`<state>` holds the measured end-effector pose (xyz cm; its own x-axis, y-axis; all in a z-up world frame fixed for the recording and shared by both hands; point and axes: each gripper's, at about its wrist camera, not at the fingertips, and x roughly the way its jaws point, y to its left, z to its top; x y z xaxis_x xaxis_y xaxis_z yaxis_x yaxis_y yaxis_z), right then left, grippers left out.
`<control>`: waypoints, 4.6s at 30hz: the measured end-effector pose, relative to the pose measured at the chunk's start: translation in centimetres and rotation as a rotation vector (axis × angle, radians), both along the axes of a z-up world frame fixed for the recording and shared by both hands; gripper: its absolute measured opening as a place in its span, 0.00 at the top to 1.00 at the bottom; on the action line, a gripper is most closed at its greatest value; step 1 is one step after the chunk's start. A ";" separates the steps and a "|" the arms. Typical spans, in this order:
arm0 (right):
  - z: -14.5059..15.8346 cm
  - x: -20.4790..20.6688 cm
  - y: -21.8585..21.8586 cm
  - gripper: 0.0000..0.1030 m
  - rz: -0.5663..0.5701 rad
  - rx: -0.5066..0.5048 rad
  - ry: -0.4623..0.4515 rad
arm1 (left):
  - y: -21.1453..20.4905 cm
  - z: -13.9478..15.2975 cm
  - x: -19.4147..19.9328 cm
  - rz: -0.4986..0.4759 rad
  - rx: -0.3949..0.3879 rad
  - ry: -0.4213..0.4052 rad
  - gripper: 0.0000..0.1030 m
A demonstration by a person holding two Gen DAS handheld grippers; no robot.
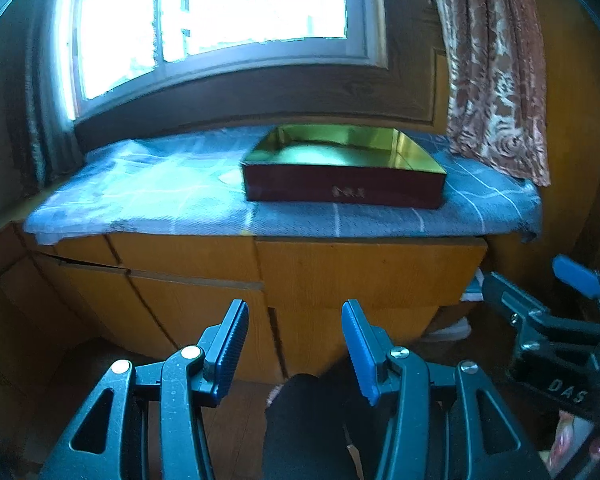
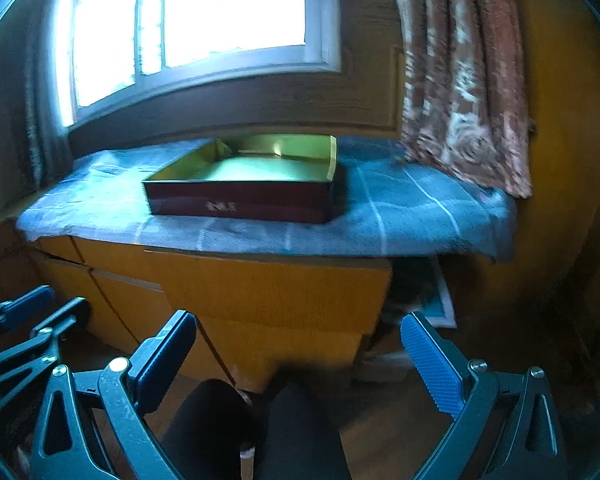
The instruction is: Take underwear out of drawer
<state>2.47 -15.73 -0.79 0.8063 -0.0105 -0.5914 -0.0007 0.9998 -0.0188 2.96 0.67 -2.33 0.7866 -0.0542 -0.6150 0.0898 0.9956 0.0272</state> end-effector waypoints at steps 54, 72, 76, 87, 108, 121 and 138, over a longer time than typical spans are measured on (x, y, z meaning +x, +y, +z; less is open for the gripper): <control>-7.2 17.1 -2.1 0.00 1.102 -0.310 0.568 | -5.6 -5.1 19.6 -0.924 0.139 0.355 0.52; -8.3 16.6 0.0 0.00 1.139 -0.445 0.558 | -8.3 -5.8 24.5 -0.934 0.363 0.349 0.52; -9.0 16.3 0.6 0.00 1.138 -0.489 0.544 | -8.8 -6.2 24.0 -0.983 0.419 0.327 0.49; -10.5 16.0 2.4 0.00 1.143 -0.625 0.556 | -10.5 -7.3 22.6 -1.059 0.505 0.343 0.21; -11.1 15.4 3.7 0.13 1.010 -0.575 0.569 | -8.1 -7.9 20.9 -0.942 0.478 0.312 0.53; -12.9 16.6 4.5 0.34 0.982 -0.658 0.555 | -8.5 -10.8 20.7 -0.964 0.520 0.319 0.43; -12.0 10.2 5.2 0.36 1.026 -0.548 0.656 | -5.9 -11.0 11.4 -1.046 0.471 0.341 0.57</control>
